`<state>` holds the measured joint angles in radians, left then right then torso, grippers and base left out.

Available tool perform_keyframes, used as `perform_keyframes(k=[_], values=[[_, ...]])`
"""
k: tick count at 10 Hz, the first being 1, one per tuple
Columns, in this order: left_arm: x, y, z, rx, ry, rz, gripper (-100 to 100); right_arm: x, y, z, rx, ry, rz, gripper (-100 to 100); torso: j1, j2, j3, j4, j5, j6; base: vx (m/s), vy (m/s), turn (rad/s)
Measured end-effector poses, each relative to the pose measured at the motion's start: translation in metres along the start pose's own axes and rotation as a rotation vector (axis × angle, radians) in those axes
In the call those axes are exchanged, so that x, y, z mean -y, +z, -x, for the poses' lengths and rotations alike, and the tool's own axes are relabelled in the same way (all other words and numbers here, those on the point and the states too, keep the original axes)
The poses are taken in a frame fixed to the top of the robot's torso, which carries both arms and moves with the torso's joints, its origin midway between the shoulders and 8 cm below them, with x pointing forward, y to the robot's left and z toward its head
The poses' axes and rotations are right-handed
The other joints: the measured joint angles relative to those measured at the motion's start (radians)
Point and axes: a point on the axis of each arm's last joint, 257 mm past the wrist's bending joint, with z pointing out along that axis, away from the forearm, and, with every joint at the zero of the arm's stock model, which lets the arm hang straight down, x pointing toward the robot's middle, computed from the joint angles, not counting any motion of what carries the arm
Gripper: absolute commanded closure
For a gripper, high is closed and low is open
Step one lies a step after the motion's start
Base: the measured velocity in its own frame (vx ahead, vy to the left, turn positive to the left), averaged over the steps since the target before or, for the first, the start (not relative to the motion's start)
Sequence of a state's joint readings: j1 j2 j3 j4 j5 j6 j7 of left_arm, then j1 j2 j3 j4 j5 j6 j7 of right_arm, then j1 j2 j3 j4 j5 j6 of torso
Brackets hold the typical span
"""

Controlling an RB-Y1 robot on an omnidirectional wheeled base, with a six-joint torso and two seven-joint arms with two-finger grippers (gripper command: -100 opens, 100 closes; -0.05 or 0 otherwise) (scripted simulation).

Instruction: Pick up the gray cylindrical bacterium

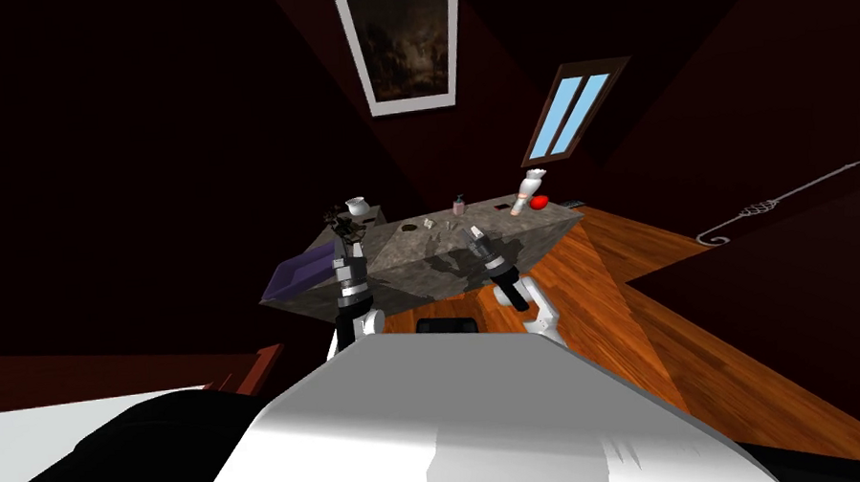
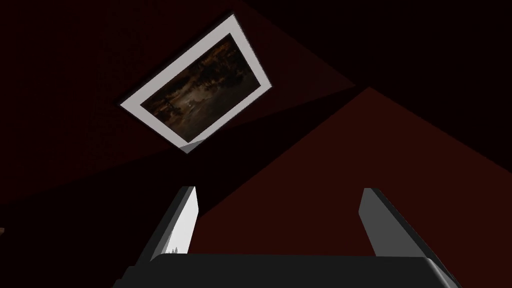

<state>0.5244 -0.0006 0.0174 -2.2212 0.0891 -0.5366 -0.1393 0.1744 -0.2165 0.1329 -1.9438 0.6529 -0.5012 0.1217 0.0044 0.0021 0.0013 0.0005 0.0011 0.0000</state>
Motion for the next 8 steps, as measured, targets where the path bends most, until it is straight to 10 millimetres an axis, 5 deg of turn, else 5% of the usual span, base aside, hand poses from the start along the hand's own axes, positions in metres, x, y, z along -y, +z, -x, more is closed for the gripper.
perform_keyframes(k=[8], values=[[0.0,0.0,0.0,0.0,0.0,0.0,0,-0.012,0.024,-0.058,-0.156,-0.287,0.1,-100,-0.001,-0.001,0.0,0.0,0.0,0.0,-0.026,0.039,-0.033]])
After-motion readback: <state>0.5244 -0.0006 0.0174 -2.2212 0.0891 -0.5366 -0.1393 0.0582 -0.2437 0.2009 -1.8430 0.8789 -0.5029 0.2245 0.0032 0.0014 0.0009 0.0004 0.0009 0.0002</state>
